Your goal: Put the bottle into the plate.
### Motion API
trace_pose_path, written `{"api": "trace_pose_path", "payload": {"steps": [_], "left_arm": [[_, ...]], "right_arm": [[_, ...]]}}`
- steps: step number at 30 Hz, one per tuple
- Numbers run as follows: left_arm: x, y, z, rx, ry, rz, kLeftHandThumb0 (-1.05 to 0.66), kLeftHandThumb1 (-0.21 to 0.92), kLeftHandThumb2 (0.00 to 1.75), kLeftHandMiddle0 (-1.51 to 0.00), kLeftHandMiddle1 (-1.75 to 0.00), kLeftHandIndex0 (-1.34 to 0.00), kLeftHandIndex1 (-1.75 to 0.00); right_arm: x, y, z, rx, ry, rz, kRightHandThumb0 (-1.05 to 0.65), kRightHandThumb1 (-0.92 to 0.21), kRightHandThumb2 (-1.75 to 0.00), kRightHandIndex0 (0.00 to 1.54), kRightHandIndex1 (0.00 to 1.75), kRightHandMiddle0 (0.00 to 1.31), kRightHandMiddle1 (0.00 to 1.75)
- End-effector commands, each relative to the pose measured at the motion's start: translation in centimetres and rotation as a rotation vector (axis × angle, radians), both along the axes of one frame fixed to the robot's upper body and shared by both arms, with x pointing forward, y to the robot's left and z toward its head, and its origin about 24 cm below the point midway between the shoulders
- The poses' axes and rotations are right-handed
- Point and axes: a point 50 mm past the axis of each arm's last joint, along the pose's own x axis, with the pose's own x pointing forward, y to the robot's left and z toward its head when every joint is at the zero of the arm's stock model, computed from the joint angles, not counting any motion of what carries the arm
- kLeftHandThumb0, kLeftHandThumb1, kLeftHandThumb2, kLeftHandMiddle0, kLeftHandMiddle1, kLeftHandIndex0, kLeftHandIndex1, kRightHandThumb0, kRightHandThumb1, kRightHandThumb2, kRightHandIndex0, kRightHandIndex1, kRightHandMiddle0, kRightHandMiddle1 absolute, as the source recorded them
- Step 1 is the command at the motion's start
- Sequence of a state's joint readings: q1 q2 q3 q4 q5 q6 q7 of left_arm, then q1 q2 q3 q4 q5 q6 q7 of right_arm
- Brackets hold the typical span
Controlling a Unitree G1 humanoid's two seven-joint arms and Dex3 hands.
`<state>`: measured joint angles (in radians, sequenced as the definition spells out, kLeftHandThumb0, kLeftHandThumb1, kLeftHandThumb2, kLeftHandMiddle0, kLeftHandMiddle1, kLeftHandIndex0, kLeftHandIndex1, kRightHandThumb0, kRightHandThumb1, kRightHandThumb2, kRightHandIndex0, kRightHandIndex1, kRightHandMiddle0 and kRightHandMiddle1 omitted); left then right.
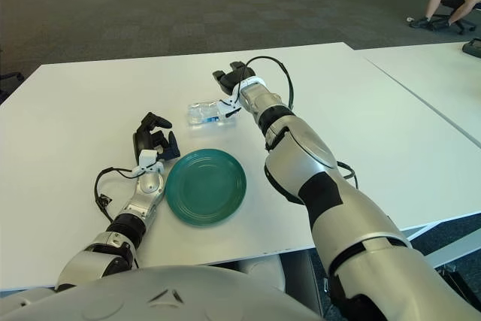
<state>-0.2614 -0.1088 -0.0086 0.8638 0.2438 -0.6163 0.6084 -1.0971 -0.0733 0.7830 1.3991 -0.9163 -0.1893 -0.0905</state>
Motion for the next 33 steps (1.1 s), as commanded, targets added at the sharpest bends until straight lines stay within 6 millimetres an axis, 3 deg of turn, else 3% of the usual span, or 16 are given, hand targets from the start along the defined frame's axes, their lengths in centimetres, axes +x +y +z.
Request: {"api": "trace_pose_path", "payload": {"steps": [1, 33], "left_arm": [[0.2, 0.0, 0.1, -0.008, 0.001, 0.012, -0.58, 0.07, 1.62, -1.29, -1.75, -0.82, -1.75], [-0.1, 0.0, -0.1, 0.000, -0.009, 0.021, -0.57, 0.09, 1.59, -1.28, -1.75, -0.80, -1.75]], "right_arm": [[-0.2, 0.4, -0.3, 0.008, 0.016, -0.009, -1.05, -0.91, -0.05, 0.00, 0.00, 0.00, 0.00], [-1.3, 3.3, -0.8, 0.094, 0.054, 0.030, -1.05, -0.92, -0.07, 0.00, 0.00, 0.00, 0.00]]}}
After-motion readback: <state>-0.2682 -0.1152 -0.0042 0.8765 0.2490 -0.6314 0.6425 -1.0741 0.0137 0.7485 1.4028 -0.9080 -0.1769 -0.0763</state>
